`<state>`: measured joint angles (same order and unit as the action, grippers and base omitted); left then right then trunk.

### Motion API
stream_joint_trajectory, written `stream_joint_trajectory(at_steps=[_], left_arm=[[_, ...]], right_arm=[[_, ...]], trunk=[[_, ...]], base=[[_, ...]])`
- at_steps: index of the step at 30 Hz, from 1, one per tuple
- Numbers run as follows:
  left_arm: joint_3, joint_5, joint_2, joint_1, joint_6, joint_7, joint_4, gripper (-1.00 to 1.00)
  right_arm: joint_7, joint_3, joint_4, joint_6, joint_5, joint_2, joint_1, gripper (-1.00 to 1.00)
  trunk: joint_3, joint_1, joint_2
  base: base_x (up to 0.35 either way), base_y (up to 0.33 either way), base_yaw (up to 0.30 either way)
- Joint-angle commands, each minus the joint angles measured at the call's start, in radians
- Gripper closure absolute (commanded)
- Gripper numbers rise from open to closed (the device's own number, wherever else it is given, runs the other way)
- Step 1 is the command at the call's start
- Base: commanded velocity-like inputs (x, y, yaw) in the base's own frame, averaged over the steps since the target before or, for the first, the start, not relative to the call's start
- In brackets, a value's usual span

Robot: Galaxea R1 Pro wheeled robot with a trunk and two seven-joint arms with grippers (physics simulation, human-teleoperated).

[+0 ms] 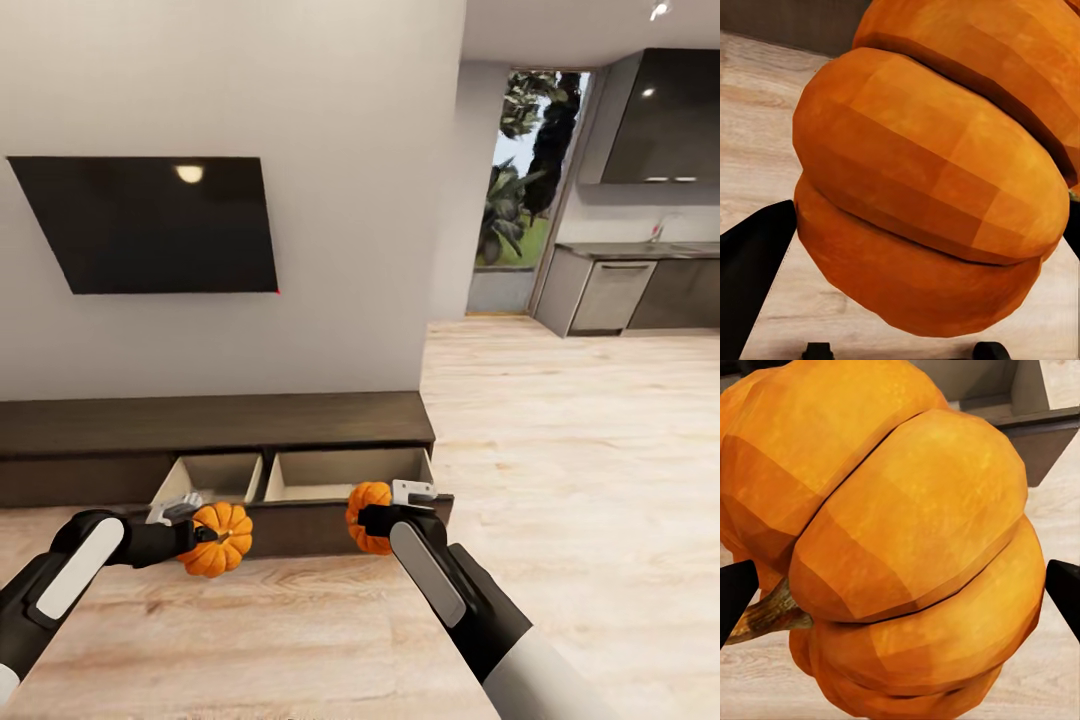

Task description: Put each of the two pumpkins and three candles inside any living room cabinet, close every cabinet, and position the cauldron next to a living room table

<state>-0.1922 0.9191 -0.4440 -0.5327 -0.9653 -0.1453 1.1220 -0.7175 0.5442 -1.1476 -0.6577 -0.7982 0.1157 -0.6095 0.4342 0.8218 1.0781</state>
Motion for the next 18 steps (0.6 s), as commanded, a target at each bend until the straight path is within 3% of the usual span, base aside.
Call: stream_joint_trajectory(at_steps=[1, 6, 18], left_arm=[[-0.003, 0.009, -0.001, -0.001, -0.001, -0.011, 0.001, 1.0], [-0.003, 0.01, -0.001, -0.001, 0.0, -0.011, 0.001, 1.0], [-0.001, 0.009, -0.002, -0.001, 0.0, -0.011, 0.001, 1.0]], right_arm=[[-0.008, 0.002, -0.001, 0.0, -0.009, 0.0, -0.001, 1.0], [-0.004, 0.002, -0.001, 0.001, -0.009, -0.001, -0.001, 1.0], [-0.002, 0.002, -0.001, 0.001, -0.008, 0.0, -0.001, 1.0]], trunk=[[0.002, 0.0, 0.001], [0.002, 0.0, 0.001], [0.003, 0.0, 0.001]], base=[[0.083, -0.116, 0.071], [0.197, -0.123, 0.02], [0.291, -0.008, 0.027]])
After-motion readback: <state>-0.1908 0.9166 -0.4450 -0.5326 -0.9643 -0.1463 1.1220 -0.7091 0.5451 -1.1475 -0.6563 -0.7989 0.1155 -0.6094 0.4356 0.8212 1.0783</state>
